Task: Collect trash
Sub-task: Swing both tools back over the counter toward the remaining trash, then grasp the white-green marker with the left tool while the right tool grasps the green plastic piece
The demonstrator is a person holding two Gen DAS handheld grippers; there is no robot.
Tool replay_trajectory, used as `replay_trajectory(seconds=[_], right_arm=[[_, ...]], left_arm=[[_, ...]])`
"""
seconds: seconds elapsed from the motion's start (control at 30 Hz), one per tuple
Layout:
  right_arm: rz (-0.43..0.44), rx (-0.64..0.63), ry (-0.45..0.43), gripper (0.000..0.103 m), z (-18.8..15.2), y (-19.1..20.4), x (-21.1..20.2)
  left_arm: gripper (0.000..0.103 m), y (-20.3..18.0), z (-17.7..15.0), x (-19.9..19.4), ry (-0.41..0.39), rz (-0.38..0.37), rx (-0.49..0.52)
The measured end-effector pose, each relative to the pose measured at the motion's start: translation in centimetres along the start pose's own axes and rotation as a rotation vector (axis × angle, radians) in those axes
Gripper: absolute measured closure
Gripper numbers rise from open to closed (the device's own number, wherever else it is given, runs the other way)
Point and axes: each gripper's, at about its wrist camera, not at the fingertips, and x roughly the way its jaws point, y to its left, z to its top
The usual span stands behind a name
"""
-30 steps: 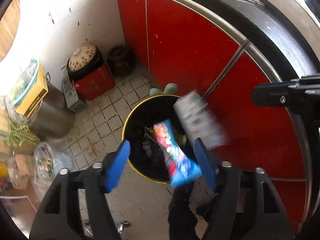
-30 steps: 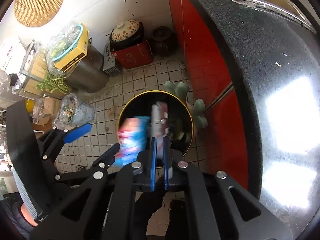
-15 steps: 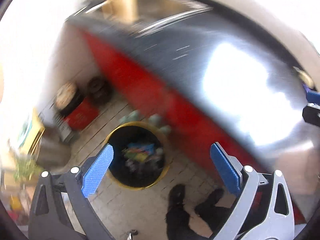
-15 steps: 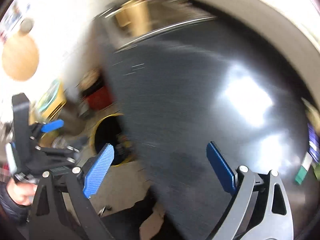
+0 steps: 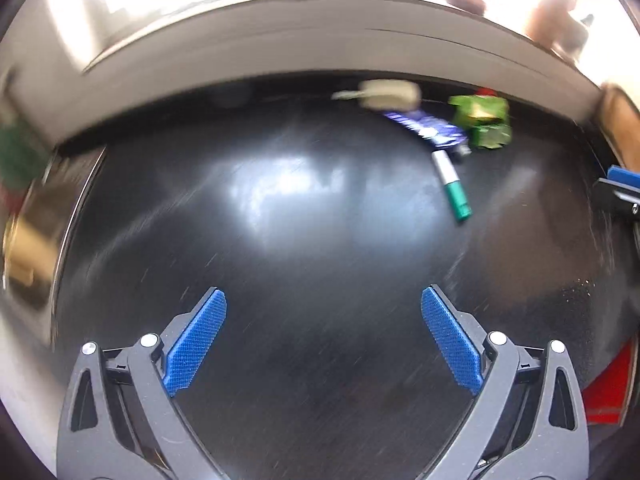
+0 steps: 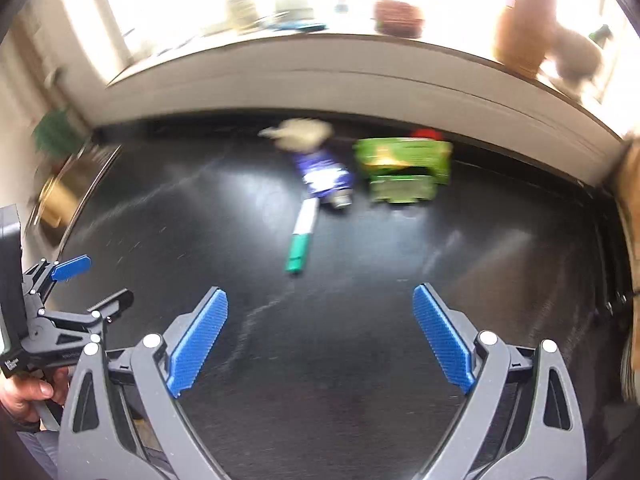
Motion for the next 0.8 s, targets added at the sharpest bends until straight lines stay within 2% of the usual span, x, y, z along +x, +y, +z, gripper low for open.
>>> replay_trajectory(seconds=[0.2, 0.37, 0.7, 0.8], right_arm=[[-0.023, 0.064, -0.009, 0.012, 1.9, -4.9, 1.4], [-0.029, 0.077, 0.028, 0.012, 4.1, -7.5, 5.5], [-0.061, 0.088, 0.118, 0.012, 8.2, -9.4, 16.0], [-0.069, 0.075, 0.137, 0.012, 8.6, -9.4, 18.1]], left_arm=[[0.008, -5.5, 4.5, 3.0, 0.023, -0.038, 0.088], [0.008, -9.2, 7.2, 7.4, 0.070, -0.074, 0.109], [0.008, -11.1, 7.5, 14.5, 0.152, -0.059, 0.054], [0.015, -11.3, 7.5, 15.0, 0.133, -0.060, 0.050]])
